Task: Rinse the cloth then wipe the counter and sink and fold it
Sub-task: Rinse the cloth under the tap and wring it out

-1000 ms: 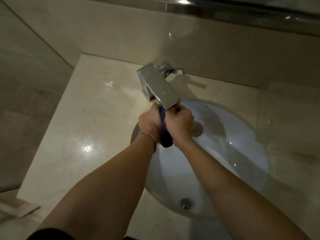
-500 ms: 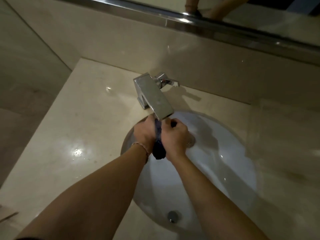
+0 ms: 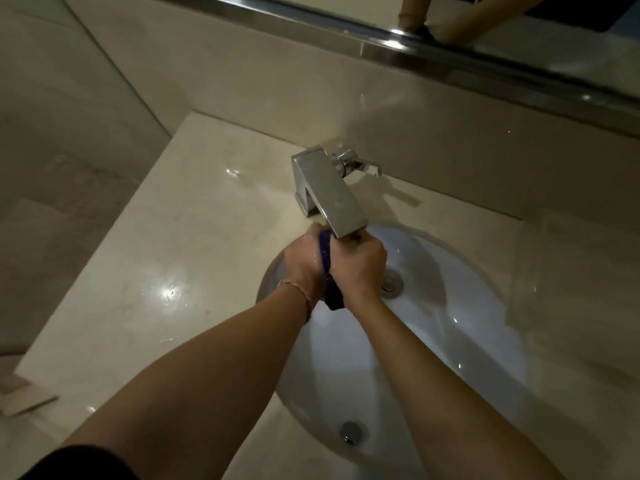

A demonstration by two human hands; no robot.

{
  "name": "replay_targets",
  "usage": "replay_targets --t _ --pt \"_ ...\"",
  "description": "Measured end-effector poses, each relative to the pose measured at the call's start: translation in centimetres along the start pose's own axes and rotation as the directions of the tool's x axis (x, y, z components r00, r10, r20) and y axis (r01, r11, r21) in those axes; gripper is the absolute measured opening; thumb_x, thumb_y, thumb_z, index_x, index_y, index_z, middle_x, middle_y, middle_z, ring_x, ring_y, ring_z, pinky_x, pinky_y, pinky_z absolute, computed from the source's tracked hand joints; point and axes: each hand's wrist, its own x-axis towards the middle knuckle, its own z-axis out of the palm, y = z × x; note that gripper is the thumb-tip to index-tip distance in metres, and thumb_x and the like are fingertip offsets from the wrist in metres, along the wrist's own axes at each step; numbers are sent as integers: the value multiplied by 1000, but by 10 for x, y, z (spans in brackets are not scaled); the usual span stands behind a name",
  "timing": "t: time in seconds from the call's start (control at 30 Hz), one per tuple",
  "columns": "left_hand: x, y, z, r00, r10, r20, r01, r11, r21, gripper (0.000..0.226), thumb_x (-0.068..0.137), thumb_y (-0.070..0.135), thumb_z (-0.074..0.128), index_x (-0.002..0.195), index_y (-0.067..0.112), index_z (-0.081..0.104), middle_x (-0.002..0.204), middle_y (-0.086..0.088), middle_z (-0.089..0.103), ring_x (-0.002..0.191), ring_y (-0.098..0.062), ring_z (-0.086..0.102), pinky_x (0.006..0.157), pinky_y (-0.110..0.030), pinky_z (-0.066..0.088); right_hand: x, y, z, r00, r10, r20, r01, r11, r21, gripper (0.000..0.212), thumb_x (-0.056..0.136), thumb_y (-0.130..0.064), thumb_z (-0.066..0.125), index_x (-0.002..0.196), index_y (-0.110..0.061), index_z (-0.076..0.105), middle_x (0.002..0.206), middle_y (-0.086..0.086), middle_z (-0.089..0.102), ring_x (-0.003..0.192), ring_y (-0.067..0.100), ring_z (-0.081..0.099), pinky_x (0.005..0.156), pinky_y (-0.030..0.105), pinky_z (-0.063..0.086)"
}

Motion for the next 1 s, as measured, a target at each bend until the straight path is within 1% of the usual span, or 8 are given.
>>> replay_targets --t 0.1,0.17,0.3,0.47,0.6,0.7,0.87,1.0 --pt "0 -20 9 995 -86 44 89 992 -87 34 83 43 64 87 11 72 88 -13 71 94 -36 66 88 -42 54 12 8 -14 997 32 -65 -33 999 -13 25 91 -23 61 68 -13 64 68 3 65 62 20 61 50 19 47" --pt "-1 -27 16 993 -102 61 108 989 -104 37 88 38 63 102 6 77 100 -15 77 101 -38 71 94 -50 58 27 15 -23 998 1 -58 -5 997 -78 26 91 -29 61 69 -16 65 69 4 64 65 23 61 49 24 40" --pt "-8 -15 22 995 -82 -62 79 996 -48 29 94 35 61 88 11 76 89 -11 78 92 -33 73 87 -51 61 23 10 -24 998 26 -64 -33 993 -116 28 91 -36 58 74 -15 68 75 7 68 68 24 60 52 25 32" --pt "3 -5 -5 999 16 -40 -14 999 42 33 85 49 59 95 20 70 103 -9 74 96 -29 70 93 -49 58 -12 4 -12 998 51 22 -52 996 70 32 93 -25 54 63 -14 59 61 1 60 60 19 58 57 30 46" --pt "-12 -11 2 987 -102 127 117 986 -120 41 85 46 63 96 7 70 95 -17 70 92 -33 66 84 -46 56 -14 13 -26 997 24 71 -29 997 67 25 97 -28 57 81 -10 65 74 -3 63 67 7 57 52 4 39" --pt "-17 -17 -2 939 -230 256 264 958 -111 54 97 56 47 90 9 73 81 -13 73 75 -27 68 75 -37 54 -18 23 -38 966 143 215 -189 959 211 14 93 -29 64 89 -16 69 91 2 70 86 20 65 70 27 56" --pt "-3 -39 -12 950 -194 244 222 971 -91 71 74 50 73 121 -3 63 122 -29 65 107 -45 64 100 -52 52 -4 36 -51 806 428 408 -535 823 193 54 99 -59 44 97 -13 71 99 14 74 94 32 70 87 47 58" --pt "-11 -28 1 991 1 137 6 999 -52 19 93 24 67 92 6 63 97 -22 65 88 -32 64 82 -46 55 5 29 -42 813 451 369 -481 877 -12 55 100 -64 38 94 -15 61 88 8 66 80 24 65 75 36 55"
